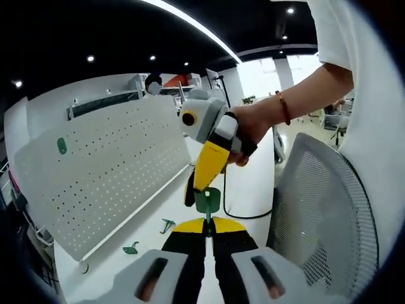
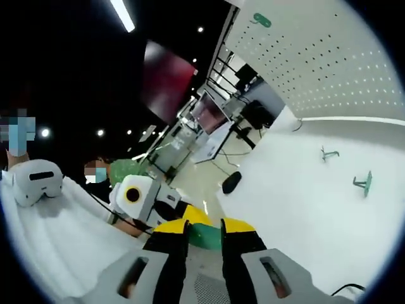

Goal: Insert the hook assembly into the mounting plate slot until the hook locks in place.

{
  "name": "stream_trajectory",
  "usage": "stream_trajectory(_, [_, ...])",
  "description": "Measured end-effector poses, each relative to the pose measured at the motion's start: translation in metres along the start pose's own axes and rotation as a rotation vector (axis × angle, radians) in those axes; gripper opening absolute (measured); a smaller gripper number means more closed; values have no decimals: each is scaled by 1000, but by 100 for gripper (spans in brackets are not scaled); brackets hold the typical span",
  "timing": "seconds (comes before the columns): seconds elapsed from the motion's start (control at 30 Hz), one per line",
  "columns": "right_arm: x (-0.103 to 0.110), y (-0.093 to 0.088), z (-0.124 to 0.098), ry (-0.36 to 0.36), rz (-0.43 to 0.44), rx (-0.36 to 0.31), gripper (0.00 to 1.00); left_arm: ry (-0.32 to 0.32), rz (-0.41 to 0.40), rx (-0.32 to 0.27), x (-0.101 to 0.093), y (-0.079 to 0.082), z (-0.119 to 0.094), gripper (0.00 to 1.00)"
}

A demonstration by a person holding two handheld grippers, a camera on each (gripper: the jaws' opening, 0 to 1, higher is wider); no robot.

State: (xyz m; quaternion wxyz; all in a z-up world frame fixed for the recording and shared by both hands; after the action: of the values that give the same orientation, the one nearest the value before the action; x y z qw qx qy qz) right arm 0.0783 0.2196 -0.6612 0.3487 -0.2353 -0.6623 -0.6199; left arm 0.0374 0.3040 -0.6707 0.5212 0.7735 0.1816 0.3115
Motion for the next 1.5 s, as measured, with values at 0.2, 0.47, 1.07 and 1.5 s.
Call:
stream_trajectory(0.2, [-1, 3, 0, -23, -37, -15, 24, 18, -26, 0, 3, 1, -1, 3])
stream_trajectory(0.47, [-3, 11, -2, -73, -87, -31, 24, 33, -65, 5, 7, 2, -2, 3])
stream_trajectory(1.07, [0, 7, 12, -259, -265, -38, 9, 179, -164, 87, 27, -1, 2, 3])
stream_trajectory(1.5, [-3, 14, 11, -362, -282, -121, 0, 229, -175, 48, 34, 9, 1, 3])
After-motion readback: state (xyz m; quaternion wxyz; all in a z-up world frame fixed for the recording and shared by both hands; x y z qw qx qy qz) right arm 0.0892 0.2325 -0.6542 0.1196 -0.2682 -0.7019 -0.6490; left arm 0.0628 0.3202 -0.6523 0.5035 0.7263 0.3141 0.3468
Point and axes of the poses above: the point that each gripper's makers call its tool centre point, and the gripper's own axes: z roughly forward along the fingers, x roughly to its left, y roughly out of its top, the point moved 5 cm from there along -z, roughly backward along the fingers, and after that the axes turned 14 degrees about y, right-handed, at the moved point
